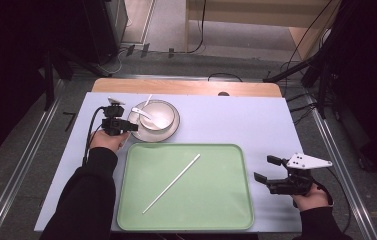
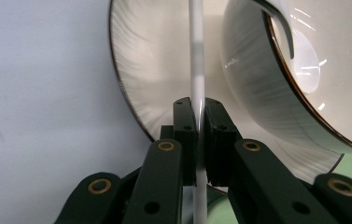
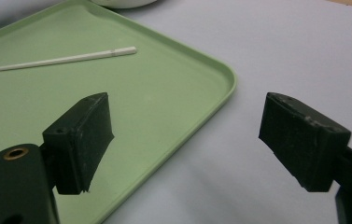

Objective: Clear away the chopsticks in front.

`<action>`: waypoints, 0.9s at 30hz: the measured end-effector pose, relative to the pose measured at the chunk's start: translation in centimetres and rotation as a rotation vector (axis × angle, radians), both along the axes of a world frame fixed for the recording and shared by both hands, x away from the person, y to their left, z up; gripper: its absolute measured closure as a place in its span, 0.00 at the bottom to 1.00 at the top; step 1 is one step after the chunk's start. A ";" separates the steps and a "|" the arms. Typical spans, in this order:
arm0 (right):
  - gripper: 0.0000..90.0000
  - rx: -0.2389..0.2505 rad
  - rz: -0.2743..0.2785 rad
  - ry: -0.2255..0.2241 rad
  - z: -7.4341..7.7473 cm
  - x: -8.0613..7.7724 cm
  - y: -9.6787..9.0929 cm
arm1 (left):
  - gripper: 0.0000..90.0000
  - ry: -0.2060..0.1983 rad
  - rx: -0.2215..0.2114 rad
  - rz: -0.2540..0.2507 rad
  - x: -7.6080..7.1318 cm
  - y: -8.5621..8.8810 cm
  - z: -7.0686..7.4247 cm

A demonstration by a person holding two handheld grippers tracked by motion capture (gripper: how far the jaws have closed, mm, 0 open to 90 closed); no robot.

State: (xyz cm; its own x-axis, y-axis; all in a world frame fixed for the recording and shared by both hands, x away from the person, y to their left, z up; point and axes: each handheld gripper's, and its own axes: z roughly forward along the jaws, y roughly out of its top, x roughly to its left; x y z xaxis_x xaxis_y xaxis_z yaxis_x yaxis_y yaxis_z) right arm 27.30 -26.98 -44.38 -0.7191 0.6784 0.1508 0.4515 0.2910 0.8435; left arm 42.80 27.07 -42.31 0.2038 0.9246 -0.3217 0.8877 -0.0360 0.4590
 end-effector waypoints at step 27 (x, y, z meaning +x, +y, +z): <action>0.20 -0.006 0.004 0.006 -0.1 0.0 0.1 | 0.95 -0.117 -0.060 -0.010 -5.3 3.6 6.3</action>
